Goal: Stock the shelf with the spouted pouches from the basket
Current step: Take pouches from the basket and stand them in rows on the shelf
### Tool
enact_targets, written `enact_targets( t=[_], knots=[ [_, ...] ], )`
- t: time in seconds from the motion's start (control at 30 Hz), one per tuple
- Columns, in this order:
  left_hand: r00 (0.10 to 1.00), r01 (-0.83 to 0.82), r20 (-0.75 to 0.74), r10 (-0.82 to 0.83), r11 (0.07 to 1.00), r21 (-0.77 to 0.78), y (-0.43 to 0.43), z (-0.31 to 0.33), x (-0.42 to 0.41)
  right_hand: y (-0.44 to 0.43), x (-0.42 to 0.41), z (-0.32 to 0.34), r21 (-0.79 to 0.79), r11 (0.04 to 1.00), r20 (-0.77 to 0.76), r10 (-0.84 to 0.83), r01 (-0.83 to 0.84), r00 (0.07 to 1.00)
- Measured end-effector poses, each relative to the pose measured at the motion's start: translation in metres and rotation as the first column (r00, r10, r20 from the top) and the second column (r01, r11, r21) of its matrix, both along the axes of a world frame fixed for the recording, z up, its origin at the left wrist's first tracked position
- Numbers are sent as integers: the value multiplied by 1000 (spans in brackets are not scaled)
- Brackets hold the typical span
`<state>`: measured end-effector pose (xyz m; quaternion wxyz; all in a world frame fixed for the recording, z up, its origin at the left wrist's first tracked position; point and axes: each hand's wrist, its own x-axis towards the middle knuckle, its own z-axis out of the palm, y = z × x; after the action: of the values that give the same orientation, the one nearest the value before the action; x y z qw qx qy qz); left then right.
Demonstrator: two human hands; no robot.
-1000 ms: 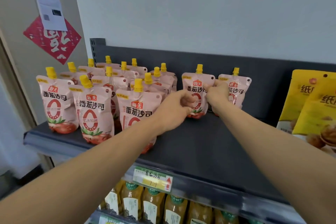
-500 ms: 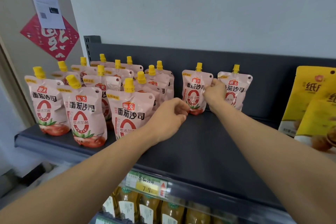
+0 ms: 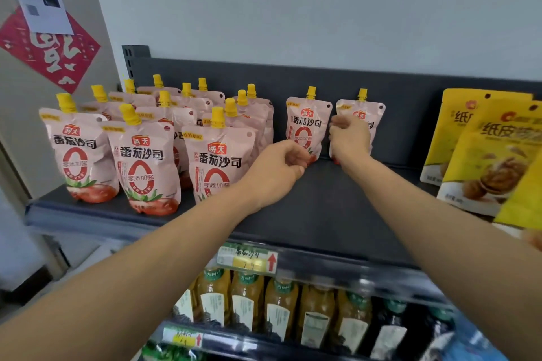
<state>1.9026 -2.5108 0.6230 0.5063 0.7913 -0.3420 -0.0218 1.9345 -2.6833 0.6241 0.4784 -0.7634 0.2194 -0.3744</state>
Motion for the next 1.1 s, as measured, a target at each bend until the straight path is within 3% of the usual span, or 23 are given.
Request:
enact_targets(
  t=[0.17, 0.27, 0.33, 0.43, 0.57, 0.8, 1.1],
  knots=[
    [994, 113, -3, -113, 993, 21, 11, -6, -21, 23, -73, -2, -166, 982, -42, 84, -89, 996],
    [971, 238, -9, -238, 969, 67, 18, -13, -39, 39, -127, -13, -282, 943, -145, 140, -176, 980],
    [933, 360, -60, -355, 927, 105, 24, -17, -52, 51, -165, -27, -280, 916, -247, 220, -287, 944],
    [860, 511, -127, -495, 827, 235, 33, -27, -72, 62, -216, -54, -198, 879, -490, 295, -434, 820],
    [813, 580, -243, -530, 695, 425, 44, -59, -92, 62, -255, -104, -108, 848, -794, 240, -518, 559],
    [863, 505, -354, -360, 588, 632, 58, -156, -117, 70, -275, -190, -44, 744, -865, 305, -667, 398],
    [857, 384, -515, -7, 675, 630, 93, -284, -143, 72, -283, -307, 96, 732, -892, 364, -675, 268]
  ],
)
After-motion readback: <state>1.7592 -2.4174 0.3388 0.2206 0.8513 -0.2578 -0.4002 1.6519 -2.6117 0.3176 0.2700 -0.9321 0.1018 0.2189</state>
